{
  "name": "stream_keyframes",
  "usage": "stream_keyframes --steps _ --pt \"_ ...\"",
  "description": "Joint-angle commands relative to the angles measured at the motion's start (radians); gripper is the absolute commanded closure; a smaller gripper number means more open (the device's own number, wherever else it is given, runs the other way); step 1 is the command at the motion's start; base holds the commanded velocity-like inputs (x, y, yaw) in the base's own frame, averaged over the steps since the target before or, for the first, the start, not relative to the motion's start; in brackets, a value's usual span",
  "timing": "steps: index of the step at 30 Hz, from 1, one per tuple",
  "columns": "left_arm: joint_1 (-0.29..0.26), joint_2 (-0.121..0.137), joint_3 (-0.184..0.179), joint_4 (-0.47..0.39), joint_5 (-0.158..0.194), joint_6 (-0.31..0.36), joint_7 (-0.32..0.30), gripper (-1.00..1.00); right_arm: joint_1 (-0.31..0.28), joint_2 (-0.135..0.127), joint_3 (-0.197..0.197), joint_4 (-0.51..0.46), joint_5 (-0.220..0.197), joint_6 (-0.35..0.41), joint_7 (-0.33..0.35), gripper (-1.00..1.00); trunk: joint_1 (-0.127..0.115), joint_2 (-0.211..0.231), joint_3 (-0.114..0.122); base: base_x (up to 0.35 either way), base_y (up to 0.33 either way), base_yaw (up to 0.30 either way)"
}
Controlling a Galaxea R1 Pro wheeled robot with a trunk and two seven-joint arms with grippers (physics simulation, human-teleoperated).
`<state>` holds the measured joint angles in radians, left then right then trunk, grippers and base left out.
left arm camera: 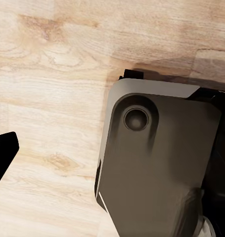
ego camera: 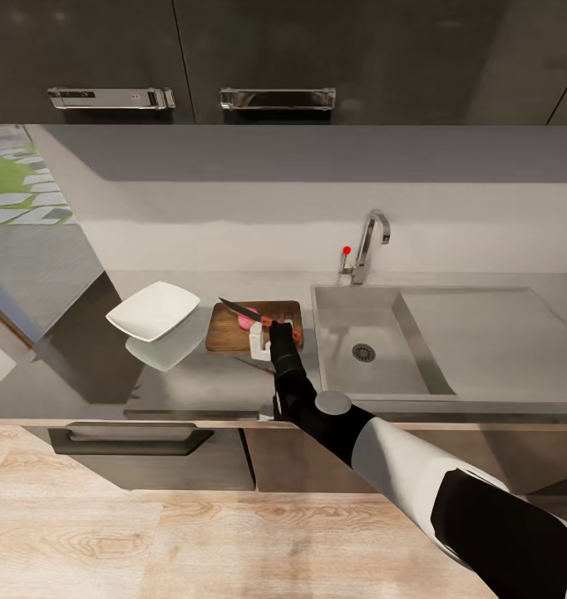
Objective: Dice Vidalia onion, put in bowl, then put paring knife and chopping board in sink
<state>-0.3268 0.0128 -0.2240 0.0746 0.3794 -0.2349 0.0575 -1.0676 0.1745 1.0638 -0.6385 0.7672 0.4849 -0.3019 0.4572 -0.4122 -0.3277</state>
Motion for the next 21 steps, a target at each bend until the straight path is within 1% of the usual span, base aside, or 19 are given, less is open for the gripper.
stream_keyframes --steps 1,6,12,21 --pt "-0.002 -0.001 -0.009 0.004 0.006 -0.006 0.001 -1.0 -0.002 0.0 0.004 0.0 0.003 0.008 0.001 1.0 0.001 -0.002 -0.002 0.0 0.0 0.0" --pt "-0.002 -0.001 -0.009 0.004 0.006 -0.006 0.001 -1.0 -0.002 0.0 0.004 0.006 -0.001 0.007 0.002 1.0 0.001 -0.002 -0.002 0.0 0.0 0.0" --pt "-0.002 -0.001 -0.009 0.004 0.006 -0.006 0.001 -1.0 -0.002 0.0 0.004 0.036 -0.003 0.003 0.001 1.0 0.001 -0.002 -0.002 0.0 0.0 0.0" --pt "-0.002 -0.001 -0.009 0.004 0.006 -0.006 0.001 -1.0 -0.002 0.0 0.003 0.037 -0.005 0.003 0.001 1.0 0.001 -0.002 -0.002 0.0 0.0 0.0"
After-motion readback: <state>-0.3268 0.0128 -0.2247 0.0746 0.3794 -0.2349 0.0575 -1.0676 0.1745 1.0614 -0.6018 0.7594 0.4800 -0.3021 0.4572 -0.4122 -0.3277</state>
